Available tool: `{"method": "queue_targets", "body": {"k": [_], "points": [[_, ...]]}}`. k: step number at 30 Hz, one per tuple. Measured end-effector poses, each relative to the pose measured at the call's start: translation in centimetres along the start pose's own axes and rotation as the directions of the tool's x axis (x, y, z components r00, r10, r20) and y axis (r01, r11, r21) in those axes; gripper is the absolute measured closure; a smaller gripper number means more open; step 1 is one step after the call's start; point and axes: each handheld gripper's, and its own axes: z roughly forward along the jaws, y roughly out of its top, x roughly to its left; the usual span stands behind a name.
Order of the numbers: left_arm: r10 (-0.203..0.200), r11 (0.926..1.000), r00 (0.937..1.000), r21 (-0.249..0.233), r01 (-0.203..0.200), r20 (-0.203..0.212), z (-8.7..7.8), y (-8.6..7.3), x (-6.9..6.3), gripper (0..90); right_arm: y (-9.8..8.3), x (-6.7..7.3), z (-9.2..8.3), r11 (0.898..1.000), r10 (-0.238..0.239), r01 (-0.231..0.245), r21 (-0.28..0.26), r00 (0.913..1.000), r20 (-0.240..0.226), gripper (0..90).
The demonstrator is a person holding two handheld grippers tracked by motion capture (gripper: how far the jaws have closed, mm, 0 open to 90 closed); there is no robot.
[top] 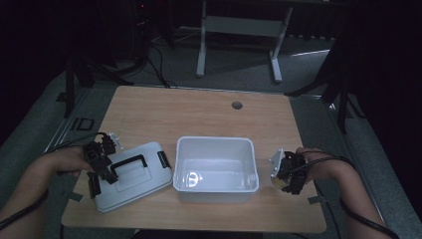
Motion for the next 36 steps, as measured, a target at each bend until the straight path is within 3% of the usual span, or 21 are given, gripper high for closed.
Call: {"method": "queue_targets", "body": {"k": [15, 22, 28, 36], "points": [[-0.001, 0.9996, 1.0000, 0.029, 0.001, -0.006, 0.1, -0.5, 0.0, 17.8, 1.2, 0.3, -5.5, 0.998, -0.046, 0.048, -0.047, 0.9980, 0.043, 20.3], [-0.002, 0.9998, 1.0000, 0.019, 0.002, -0.008, -0.1, -0.7, -0.2, 17.8, 3.0, 0.1, -8.3, 0.993, -0.082, 0.089, -0.078, 0.9928, 0.087, 20.3], [-0.001, 0.9998, 1.0000, 0.021, 0.001, -0.009, -0.2, -0.8, -0.2, 17.8, 4.5, 0.1, -9.5, 0.988, -0.111, 0.121, -0.095, 0.9887, 0.101, 20.3], [0.007, 0.9996, 1.0000, 0.028, -0.006, -0.007, -0.1, -0.7, -0.3, 17.8, 6.9, -0.6, -9.7, 0.985, -0.137, 0.147, -0.092, 0.9852, 0.102, 20.3]]}}
